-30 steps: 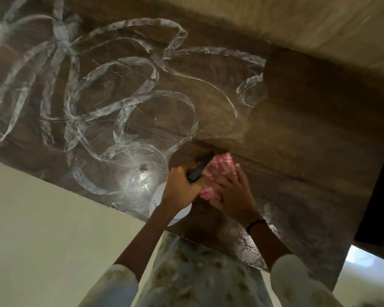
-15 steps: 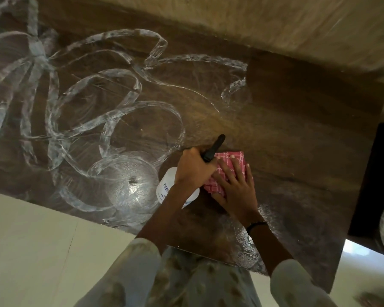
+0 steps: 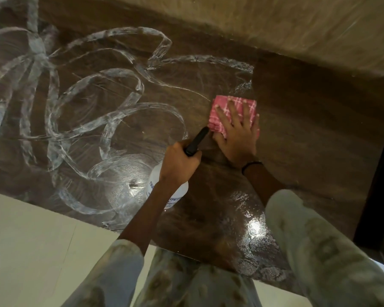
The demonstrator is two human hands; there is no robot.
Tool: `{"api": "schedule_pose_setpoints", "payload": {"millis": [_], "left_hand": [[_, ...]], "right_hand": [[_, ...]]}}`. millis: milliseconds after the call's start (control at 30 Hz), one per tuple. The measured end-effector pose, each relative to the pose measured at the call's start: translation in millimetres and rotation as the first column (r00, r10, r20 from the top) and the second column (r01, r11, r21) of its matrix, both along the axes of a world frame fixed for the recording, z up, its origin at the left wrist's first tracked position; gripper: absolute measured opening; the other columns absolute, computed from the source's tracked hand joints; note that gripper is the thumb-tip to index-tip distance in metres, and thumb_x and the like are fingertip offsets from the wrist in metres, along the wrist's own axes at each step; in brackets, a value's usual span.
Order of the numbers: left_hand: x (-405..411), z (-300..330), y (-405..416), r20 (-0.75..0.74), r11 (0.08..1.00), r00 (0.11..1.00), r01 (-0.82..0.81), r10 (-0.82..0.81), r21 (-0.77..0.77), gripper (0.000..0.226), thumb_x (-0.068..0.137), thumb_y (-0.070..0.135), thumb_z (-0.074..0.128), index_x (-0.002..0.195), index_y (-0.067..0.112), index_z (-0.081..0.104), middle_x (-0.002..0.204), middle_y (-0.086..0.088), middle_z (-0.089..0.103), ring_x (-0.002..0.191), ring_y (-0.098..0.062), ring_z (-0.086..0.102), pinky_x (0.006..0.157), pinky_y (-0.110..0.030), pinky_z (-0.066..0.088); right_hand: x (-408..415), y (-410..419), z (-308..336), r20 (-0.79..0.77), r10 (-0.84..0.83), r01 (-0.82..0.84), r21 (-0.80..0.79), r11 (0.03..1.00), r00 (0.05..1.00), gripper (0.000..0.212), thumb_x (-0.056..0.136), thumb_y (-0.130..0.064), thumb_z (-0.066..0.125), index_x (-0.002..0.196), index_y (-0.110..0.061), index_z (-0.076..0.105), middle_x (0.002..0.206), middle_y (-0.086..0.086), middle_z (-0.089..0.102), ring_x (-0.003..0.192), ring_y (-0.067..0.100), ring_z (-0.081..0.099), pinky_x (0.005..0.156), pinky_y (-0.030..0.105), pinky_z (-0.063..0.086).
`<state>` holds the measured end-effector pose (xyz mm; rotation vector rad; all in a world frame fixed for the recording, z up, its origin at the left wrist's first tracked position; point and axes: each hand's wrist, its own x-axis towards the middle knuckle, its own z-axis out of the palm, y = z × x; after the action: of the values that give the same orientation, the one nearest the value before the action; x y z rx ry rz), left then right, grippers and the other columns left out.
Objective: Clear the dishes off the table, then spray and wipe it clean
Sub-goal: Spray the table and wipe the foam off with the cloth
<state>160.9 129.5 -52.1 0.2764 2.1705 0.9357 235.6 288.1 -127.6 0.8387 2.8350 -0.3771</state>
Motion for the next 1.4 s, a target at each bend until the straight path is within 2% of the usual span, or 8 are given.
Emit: {"api": "schedule_pose_setpoints", "payload": {"millis": [167,300,500,633,800,933,1133,1400], "left_hand": [[-12,2,-1,-0.01,1.0,1.0,-0.019,0.019,0.002,0.022,0.079,0.009,0.062,0.061,0.013,0.052,0.049,-0.002,0.039,0.043,-0.016,0.034,0.045,-0.025,0.029],[-22,1,-1,-0.014,0.999,0.999,-0.039,0.039,0.002,0.015,0.08,0.013,0.063,0.069,0.004,0.058,0.05,-0.003,0.042,0.044,-0.018,0.035,0.047,-0.027,0.03],[-32,1,1,-0.017,0.999,0.999,-0.036,0.036,0.016,0.016,0.083,0.011,0.062,0.069,0.013,0.056,0.051,-0.003,0.042,0.043,-0.018,0.037,0.046,-0.027,0.033],[-36,-1,5,-0.04,1.0,0.999,-0.026,0.026,0.016,0.015,0.082,0.011,0.062,0.072,-0.001,0.059,0.055,-0.013,0.046,0.048,-0.024,0.039,0.05,-0.032,0.034],[-39,2,18,-0.043,1.0,0.999,0.017,-0.017,-0.006,0.028,0.079,0.008,0.063,0.057,0.017,0.049,0.047,-0.001,0.04,0.04,-0.013,0.034,0.044,-0.022,0.029],[-40,2,41,-0.028,0.996,0.995,0.092,-0.092,-0.016,0.022,0.081,0.014,0.066,0.063,0.017,0.054,0.047,0.002,0.042,0.04,-0.012,0.036,0.045,-0.023,0.029],[-40,-1,89,-0.047,0.985,0.984,0.169,-0.17,-0.027,0.022,0.083,0.023,0.062,0.064,0.012,0.056,0.05,0.001,0.046,0.053,-0.024,0.049,0.057,-0.033,0.04],[-44,4,124,-0.08,0.985,0.982,0.166,-0.169,-0.051,0.009,0.084,0.024,0.062,0.078,0.017,0.061,0.056,0.007,0.05,0.05,-0.007,0.049,0.048,-0.022,0.034]], "right_hand": [[-2,-60,-5,-0.109,0.26,-0.265,-0.037,0.963,0.959,0.053,0.093,-0.049,0.036,0.14,-0.026,0.043,0.151,0.007,0.036,0.144,0.038,0.017,0.11,0.068,0.012],[44,-49,-8,-0.029,0.437,-0.436,0.028,0.899,0.899,0.06,0.084,-0.057,0.046,0.138,-0.031,0.041,0.149,0.004,0.038,0.142,0.035,0.025,0.111,0.064,0.017],[29,0,2,0.019,0.146,-0.146,0.028,0.989,0.989,0.067,0.085,-0.058,0.037,0.147,-0.036,0.023,0.157,0.001,0.022,0.146,0.031,0.011,0.114,0.062,0.009],[-27,-18,3,-0.02,0.075,-0.075,-0.02,0.997,0.997,0.064,0.088,-0.054,0.035,0.148,-0.033,0.026,0.158,0.003,0.021,0.145,0.036,0.01,0.112,0.065,0.009],[-16,-40,-2,-0.133,0.365,-0.368,0.003,0.93,0.921,0.052,0.09,-0.05,0.045,0.133,-0.022,0.051,0.145,0.009,0.045,0.14,0.039,0.029,0.108,0.066,0.022],[32,-2,-8,-0.024,0.54,-0.537,0.063,0.841,0.842,0.06,0.086,-0.061,0.039,0.138,-0.031,0.037,0.148,0.005,0.04,0.141,0.035,0.027,0.111,0.062,0.022],[49,50,-2,0.021,0.057,-0.057,0.043,0.997,0.998,0.065,0.088,-0.062,0.03,0.147,-0.036,0.022,0.157,0.002,0.023,0.146,0.03,0.01,0.114,0.061,0.014],[47,54,-3,0.034,0.004,-0.005,0.037,0.999,0.999,0.07,0.087,-0.064,0.029,0.149,-0.039,0.011,0.159,-0.001,0.014,0.147,0.029,0.003,0.115,0.061,0.01]]}}
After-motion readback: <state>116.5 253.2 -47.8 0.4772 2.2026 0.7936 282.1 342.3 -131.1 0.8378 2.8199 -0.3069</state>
